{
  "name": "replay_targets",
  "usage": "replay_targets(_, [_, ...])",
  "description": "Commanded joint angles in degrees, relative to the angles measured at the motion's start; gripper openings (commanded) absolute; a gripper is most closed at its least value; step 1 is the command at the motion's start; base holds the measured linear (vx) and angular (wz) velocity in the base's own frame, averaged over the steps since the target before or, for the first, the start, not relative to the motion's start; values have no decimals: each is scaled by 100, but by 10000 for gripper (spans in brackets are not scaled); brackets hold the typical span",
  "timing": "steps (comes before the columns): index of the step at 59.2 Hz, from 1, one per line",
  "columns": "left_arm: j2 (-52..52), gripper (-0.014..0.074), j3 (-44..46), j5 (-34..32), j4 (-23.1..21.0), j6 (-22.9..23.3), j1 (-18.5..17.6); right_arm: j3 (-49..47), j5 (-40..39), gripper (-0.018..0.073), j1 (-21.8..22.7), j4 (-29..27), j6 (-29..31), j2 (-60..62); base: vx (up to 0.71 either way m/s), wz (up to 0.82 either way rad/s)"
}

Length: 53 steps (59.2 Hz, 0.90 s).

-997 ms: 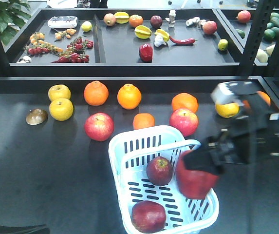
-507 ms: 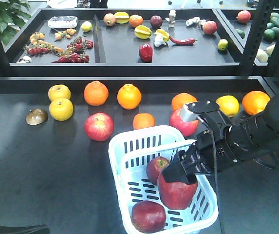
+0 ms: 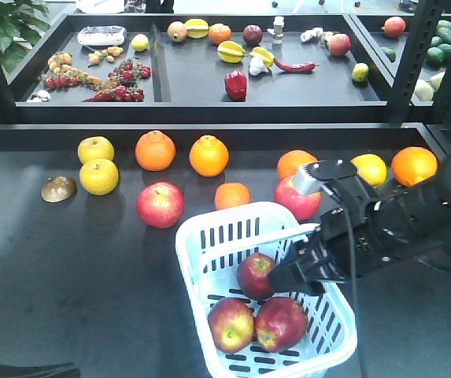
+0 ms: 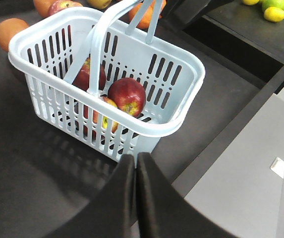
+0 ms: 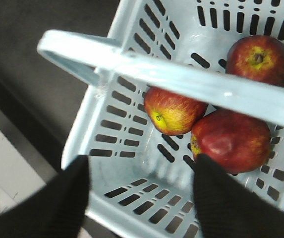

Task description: Pick three apples into basket with both arms

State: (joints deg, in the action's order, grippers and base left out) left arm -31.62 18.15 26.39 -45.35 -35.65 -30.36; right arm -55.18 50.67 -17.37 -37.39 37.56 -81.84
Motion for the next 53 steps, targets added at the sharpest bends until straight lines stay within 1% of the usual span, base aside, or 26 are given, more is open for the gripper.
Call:
replay_targets(1, [-3,-6,134,-261,-143,12,-17,-170,200,148,24,-81,84,529,0,0])
replay_targets(5, [-3,-6,134,-261,-143,12,-17,-170,363,-5,24,14,168,875,0,0])
replay_targets(6, [-3,-6,134,-261,-143,12,-17,-170,396,-16,24,34,191,950,0,0])
replay_targets(17, [-3,-6,134,-261,-143,12,-17,-159,614,-8,24,316,179,2084,0,0])
replay_targets(20, [-3,-6,134,-261,-143,12,-17,-55,570,-8,24,368,207,2387,0,0])
replay_targets(24, [-3,-6,134,-261,-143,12,-17,293,407,-6,24,466,207,2846,0,0])
replay_targets(34, [-3,-6,134,-261,-143,12,-17,1858,-352,-6,24,497,187,4032,0,0])
replay_targets(40, [-3,-6,134,-261,-187,12,-17,2615,-641,-6,24,497,182,4610,0,0])
replay_targets(46, [-3,-6,134,-261,-187,12,-17,2977,-797,-6,24,502,193,5033,0,0])
replay_targets(53, [-3,-6,134,-261,-187,12,-17,3014,-786,-6,24,496,193,5334,0,0])
